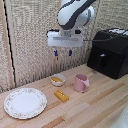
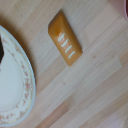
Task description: Please go towards the air fryer and gently seize its handle using your gripper. Slowly reveal the interior of the air fryer by pulling the handle outward. Head to the bowl filled with hot dogs and firmly but gently grasp it. Carefully place it inside the now-open air fryer.
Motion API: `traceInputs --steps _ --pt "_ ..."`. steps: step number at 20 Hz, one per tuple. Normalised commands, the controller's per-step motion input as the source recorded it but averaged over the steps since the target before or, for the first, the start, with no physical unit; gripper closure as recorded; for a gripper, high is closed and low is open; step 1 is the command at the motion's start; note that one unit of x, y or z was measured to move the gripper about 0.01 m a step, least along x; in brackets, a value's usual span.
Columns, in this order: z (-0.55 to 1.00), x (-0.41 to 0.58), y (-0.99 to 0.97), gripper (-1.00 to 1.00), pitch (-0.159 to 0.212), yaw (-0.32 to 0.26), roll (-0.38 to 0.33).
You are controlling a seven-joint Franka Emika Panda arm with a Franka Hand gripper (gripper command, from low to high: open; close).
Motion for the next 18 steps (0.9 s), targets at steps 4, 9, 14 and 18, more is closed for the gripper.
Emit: traceInputs --steps 4,9,14,18 --pt "0.00 0.088 -0.15 -1.00 -0.020 -0.257 -0.239" --pt "0.00 0.086 -0.18 -1.00 0.000 -0.191 -0.336" --pt "-0.06 0.026 -0.20 -1.00 -0.014 -0.138 -0.375" --pt "-0.09 0.001 -0.20 -1.00 -0.043 -0.099 -0.375"
